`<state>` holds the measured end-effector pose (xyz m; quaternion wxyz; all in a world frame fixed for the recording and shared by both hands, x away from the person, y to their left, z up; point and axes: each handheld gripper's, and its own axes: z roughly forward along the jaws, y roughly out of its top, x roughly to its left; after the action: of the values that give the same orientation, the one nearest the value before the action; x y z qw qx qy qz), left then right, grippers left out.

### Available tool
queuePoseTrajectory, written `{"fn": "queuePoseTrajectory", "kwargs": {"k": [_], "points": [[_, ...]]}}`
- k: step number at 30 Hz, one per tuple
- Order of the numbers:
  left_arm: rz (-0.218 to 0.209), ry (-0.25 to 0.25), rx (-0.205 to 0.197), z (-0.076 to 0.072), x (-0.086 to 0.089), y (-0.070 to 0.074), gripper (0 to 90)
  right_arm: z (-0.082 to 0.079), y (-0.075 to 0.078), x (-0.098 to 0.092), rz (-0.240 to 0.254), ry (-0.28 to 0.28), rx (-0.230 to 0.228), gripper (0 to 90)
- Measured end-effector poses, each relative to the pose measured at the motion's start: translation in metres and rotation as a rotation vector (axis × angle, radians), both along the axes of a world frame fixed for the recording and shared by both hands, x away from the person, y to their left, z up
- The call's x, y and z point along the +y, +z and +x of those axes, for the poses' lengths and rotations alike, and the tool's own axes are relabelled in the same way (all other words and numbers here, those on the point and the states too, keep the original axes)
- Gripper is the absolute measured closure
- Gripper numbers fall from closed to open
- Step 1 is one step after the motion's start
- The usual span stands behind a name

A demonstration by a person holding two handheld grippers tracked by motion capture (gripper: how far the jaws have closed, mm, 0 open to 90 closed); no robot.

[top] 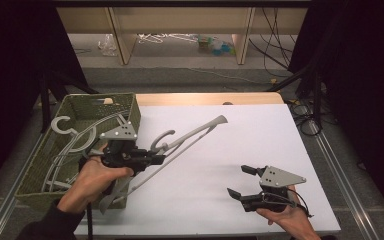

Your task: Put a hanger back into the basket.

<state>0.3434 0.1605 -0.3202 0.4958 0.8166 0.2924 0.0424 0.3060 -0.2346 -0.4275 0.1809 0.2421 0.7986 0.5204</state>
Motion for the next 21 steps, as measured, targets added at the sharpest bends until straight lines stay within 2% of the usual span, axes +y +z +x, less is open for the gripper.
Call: {"fn": "queuePoseTrajectory", "kwargs": {"k": [4, 9, 11, 14, 16, 20, 21], "points": [[-0.023, 0.017, 0.0, 0.0, 0.01, 0.01, 79.6, 0.0, 0.0, 0.0, 0.0, 0.003, -0.001, 18.0], [-0.042, 0.052, -0.019, 0.0, 0.024, 0.023, 79.6, 0.0, -0.001, 0.0, 0.0, 0.003, -0.001, 18.0], [-0.043, 0.064, -0.026, 0.0, 0.031, 0.029, 79.6, 0.001, -0.002, 0.0, 0.007, -0.003, -0.006, 18.0], [-0.029, 0.087, -0.044, 0.0, 0.044, 0.037, 79.6, 0.0, 0.0, -0.001, -0.015, -0.004, 0.008, 18.0], [-0.038, 0.115, -0.055, 0.002, 0.053, 0.04, 79.6, 0.001, -0.002, 0.0, 0.006, -0.002, -0.002, 18.0], [-0.013, 0.166, -0.062, 0.005, 0.069, 0.042, 79.7, 0.0, -0.001, 0.0, -0.009, -0.002, 0.01, 18.0], [-0.035, 0.178, -0.071, 0.007, 0.072, 0.041, 79.6, 0.001, -0.002, 0.0, 0.0, 0.004, 0.007, 18.0]]}}
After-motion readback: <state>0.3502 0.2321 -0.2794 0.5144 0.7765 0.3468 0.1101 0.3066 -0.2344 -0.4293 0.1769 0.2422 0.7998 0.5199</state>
